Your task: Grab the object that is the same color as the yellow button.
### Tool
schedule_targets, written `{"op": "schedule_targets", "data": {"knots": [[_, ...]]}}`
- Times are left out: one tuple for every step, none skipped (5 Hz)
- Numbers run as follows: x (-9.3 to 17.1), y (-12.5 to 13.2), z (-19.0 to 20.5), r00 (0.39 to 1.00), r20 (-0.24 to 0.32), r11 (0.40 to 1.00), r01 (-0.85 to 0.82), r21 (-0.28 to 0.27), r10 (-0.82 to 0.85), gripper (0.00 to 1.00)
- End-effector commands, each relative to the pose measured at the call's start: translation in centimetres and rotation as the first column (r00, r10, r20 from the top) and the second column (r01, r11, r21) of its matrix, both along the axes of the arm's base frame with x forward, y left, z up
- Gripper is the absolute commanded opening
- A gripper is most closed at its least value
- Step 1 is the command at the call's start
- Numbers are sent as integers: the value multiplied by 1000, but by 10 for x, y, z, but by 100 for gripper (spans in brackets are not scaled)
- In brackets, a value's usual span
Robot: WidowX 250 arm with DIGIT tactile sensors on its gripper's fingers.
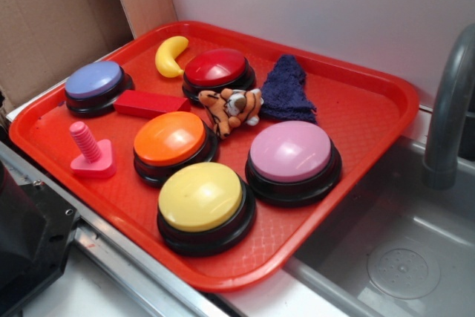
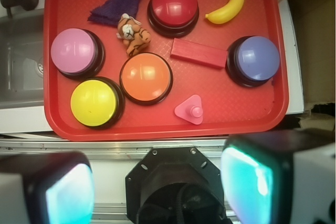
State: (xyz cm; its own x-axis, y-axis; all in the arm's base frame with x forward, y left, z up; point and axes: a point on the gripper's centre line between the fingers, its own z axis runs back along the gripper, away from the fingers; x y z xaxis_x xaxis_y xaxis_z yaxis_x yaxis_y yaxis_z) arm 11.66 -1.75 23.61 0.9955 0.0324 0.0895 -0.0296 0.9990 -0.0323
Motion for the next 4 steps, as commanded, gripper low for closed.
{"op": "schedule_targets", "data": {"knots": [[0,0,0,1000,0,1000,0,0,0,100],[5,7,-3,998,34,999,-44,-11,45,100],[21,25,-17,988,37,989,-146,-18,147,100],[40,39,-29,963,75,966,-255,-29,257,100]]}}
